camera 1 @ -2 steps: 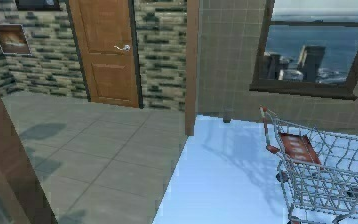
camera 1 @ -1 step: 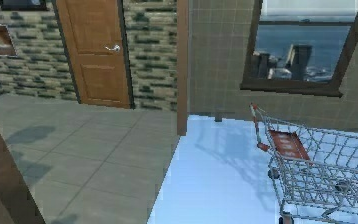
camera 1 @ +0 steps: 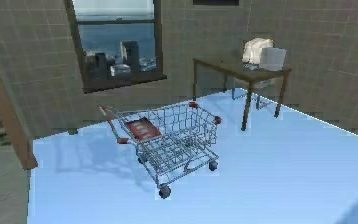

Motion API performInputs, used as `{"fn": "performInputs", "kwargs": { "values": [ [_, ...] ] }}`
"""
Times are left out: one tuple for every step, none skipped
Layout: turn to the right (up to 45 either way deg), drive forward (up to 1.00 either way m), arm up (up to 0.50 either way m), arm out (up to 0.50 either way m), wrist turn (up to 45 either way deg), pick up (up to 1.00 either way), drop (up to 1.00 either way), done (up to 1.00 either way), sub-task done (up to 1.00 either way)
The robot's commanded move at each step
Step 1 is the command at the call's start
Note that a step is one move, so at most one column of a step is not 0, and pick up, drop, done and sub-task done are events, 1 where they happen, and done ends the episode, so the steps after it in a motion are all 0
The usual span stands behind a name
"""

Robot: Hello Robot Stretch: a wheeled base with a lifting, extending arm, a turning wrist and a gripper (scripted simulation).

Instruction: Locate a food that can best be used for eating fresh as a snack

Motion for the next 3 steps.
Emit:
{"fn": "performInputs", "kwargs": {
  "values": [
    [45.0, 0.00, 0.00, 0.00, 0.0, 0.00, 0.00, 0.00, 0.00],
    [12.0, 0.00, 0.00, 0.00, 0.0, 0.00, 0.00, 0.00, 0.00],
    [0.0, 0.10, 0.00, 0.00, 0.0, 0.00, 0.00, 0.00, 0.00]
  ]
}}
